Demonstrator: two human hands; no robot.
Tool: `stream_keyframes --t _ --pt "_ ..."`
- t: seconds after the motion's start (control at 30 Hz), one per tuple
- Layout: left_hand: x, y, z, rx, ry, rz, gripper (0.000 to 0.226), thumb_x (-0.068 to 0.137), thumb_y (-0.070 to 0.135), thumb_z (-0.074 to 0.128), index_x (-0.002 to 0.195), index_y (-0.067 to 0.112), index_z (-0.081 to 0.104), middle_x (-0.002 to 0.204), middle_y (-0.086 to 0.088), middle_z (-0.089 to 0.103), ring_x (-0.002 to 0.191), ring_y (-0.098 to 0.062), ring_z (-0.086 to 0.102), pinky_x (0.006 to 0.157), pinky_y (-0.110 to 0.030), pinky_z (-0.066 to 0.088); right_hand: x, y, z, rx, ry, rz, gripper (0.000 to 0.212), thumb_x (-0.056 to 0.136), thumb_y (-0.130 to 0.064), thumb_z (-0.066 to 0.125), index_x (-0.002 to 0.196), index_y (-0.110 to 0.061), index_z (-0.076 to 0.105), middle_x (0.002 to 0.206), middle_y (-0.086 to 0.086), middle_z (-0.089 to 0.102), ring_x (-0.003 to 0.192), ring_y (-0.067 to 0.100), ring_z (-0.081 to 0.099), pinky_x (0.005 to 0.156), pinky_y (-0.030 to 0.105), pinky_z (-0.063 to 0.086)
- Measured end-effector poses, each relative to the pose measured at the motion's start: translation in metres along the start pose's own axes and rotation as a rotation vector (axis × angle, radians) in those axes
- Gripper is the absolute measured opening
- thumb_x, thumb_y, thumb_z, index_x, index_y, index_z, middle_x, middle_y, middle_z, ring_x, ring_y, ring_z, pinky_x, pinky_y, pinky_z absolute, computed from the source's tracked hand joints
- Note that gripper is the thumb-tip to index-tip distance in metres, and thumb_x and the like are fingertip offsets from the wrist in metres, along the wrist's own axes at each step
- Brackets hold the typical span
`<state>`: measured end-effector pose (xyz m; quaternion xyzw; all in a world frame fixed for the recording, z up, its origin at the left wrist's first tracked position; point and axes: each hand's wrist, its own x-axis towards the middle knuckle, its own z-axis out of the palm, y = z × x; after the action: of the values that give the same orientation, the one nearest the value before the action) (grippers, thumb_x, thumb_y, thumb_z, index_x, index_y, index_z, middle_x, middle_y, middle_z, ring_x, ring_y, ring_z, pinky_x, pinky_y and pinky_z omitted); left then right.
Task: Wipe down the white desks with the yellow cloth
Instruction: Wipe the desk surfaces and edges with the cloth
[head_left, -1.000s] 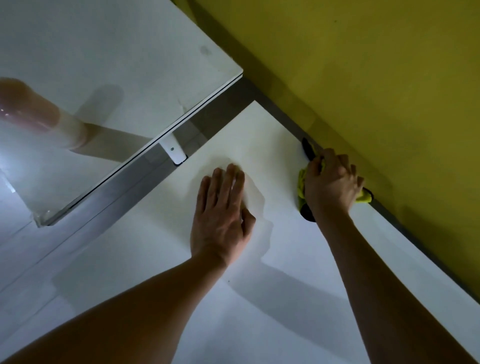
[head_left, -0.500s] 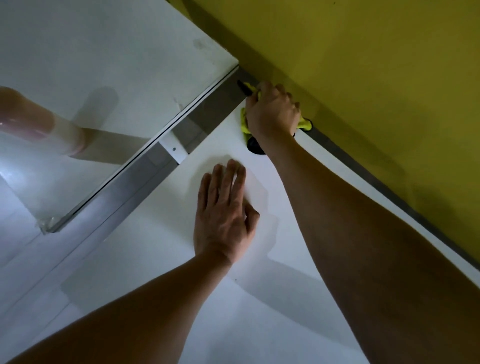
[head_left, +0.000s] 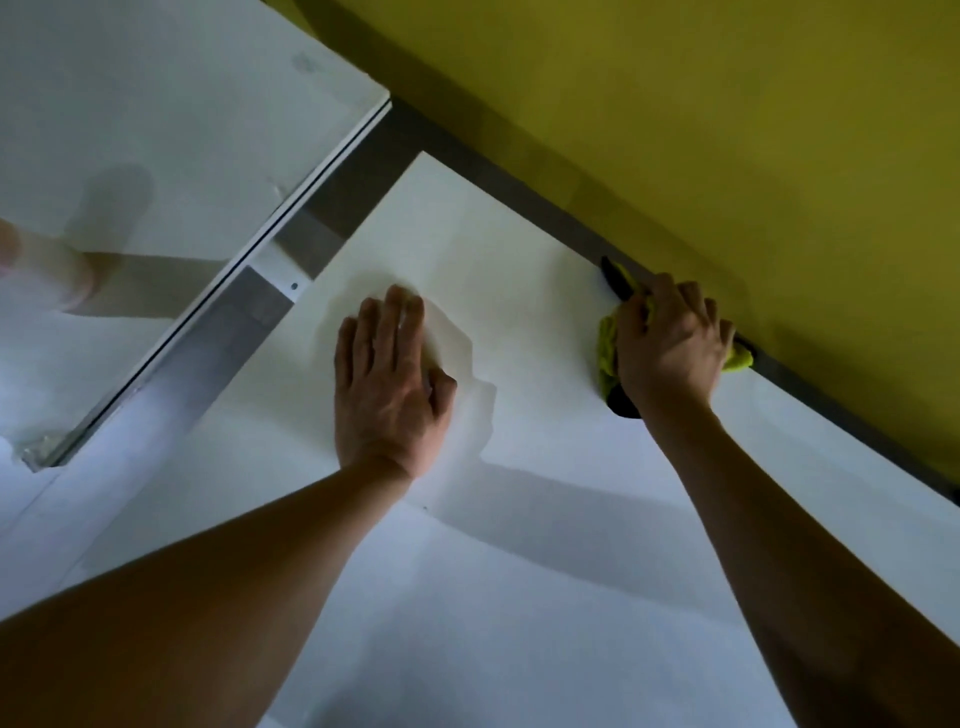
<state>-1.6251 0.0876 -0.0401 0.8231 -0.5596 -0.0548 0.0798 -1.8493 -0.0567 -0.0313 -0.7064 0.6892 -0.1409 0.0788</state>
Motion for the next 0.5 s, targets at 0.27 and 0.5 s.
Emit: stream_keyframes --t 0.27,0.5 --pt "0.0 0.002 0.002 -0.002 0.026 -0.009 0.076 0.094 0.04 0.04 0.163 0.012 0.024 0.17 -0.012 0.024 0.157 -0.034 0.022 0.13 -0.047 0.012 0.023 -0.098 0.036 0.06 -0.046 -0.227 0.041 0.091 -0.036 0.042 0.128 -0.031 0.061 0.123 0.008 0.059 0.106 0.032 0.058 0.094 0.046 0.039" --pt "0.002 -0.001 0.005 0.035 0.041 0.01 0.074 0.097 0.041 0.036 0.163 0.011 0.024 0.17 -0.013 0.023 0.157 -0.034 0.021 0.129 -0.05 0.015 0.068 -0.205 0.074 0.112 -0.131 -0.277 0.038 0.096 -0.04 0.044 0.13 -0.042 0.06 0.123 -0.004 0.063 0.113 0.025 0.057 0.097 0.042 0.038"
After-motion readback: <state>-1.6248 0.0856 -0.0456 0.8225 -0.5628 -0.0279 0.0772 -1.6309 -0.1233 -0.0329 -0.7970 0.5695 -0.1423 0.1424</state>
